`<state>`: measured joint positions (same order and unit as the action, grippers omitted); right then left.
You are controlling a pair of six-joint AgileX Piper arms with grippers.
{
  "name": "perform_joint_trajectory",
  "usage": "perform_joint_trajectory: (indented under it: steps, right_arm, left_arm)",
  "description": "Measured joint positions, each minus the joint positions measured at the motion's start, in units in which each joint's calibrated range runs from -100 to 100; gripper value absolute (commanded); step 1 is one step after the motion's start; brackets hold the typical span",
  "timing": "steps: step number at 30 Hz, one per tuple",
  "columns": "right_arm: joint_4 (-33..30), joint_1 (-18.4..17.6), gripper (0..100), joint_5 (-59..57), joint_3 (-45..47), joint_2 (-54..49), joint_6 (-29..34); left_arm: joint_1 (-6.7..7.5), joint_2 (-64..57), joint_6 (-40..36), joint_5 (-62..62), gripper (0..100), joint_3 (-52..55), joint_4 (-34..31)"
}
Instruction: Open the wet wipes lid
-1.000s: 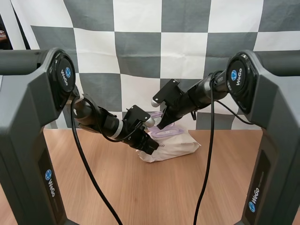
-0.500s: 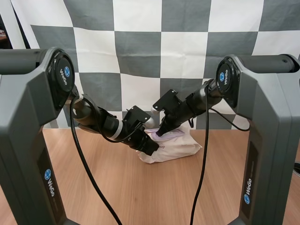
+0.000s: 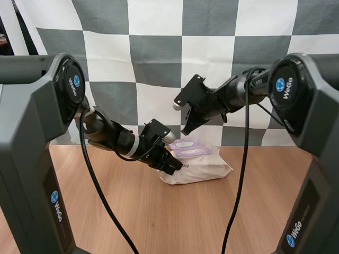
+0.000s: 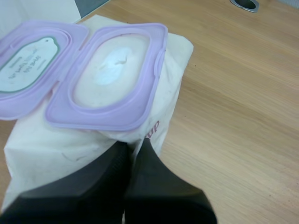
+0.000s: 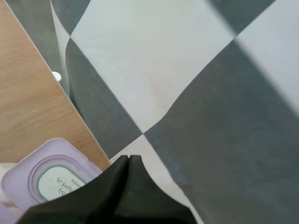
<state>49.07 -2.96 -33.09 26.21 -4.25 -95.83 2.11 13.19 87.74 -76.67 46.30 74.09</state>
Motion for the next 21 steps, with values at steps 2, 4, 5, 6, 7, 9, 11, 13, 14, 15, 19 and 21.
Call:
perform_joint_trajectory:
  steps: [2, 4, 5, 6, 7, 9, 11, 13, 14, 15, 19, 21]
  right_arm:
    - [-3.57, 0.0, 0, -1.09, -0.12, -4.35, 3.14]
    - [-7.11, 0.0, 0, -1.85, -0.12, -8.4, 6.25]
    - [-8.5, 0.0, 0, -2.29, -0.12, -10.43, 7.5]
    - [-9.92, 0.0, 0, -2.85, -0.12, -12.05, 9.04]
    - [-11.69, 0.0, 0, -4.12, -0.12, -14.04, 10.58]
    - [-14.55, 0.0, 0, -6.87, -0.12, -17.18, 13.07]
    - [-16.75, 0.0, 0, -9.23, -0.12, -19.17, 14.63]
    - [-20.63, 0.0, 0, -14.1, -0.12, -23.57, 18.06]
    - [-23.16, 0.0, 0, -17.47, -0.12, -26.74, 20.26]
    - [-25.95, 0.0, 0, -21.67, -0.12, -29.53, 22.73]
    - [-29.41, 0.0, 0, -27.35, -0.12, -37.3, 28.62]
    - [-29.64, 0.0, 0, -27.8, -0.12, -41.29, 31.42]
  left_arm:
    - [0.0, 0.0, -0.07, -1.37, 49, 0.0, -0.59]
    - [-0.08, 0.0, 0.21, -3.85, 75, 0.0, -1.15]
    - [-0.08, 0.0, 0.21, -5.23, 85, 0.0, -1.25]
    - [-0.32, 0.0, 0.21, -6.95, 91, 0.0, -1.27]
    - [-0.55, -0.38, 0.21, -9.0, 93, 0.0, -1.27]
    - [-0.86, -1.18, -0.07, -12.22, 93, 0.0, -1.27]
    - [-1.43, -2.53, -0.07, -14.3, 93, 0.0, -1.58]
    - [-1.91, -4.34, -0.07, -16.51, 93, 0.0, -1.58]
    - [-2.76, -6.41, -0.07, -19.0, 93, 0.0, -1.69]
    - [-3.75, -9.0, -0.07, -21.61, 93, 0.0, -1.69]
    - [-6.53, -16.91, -1.13, -23.33, 93, 0.0, -2.89]
    - [-7.98, -21.11, -1.47, -23.33, 93, 0.0, -4.3]
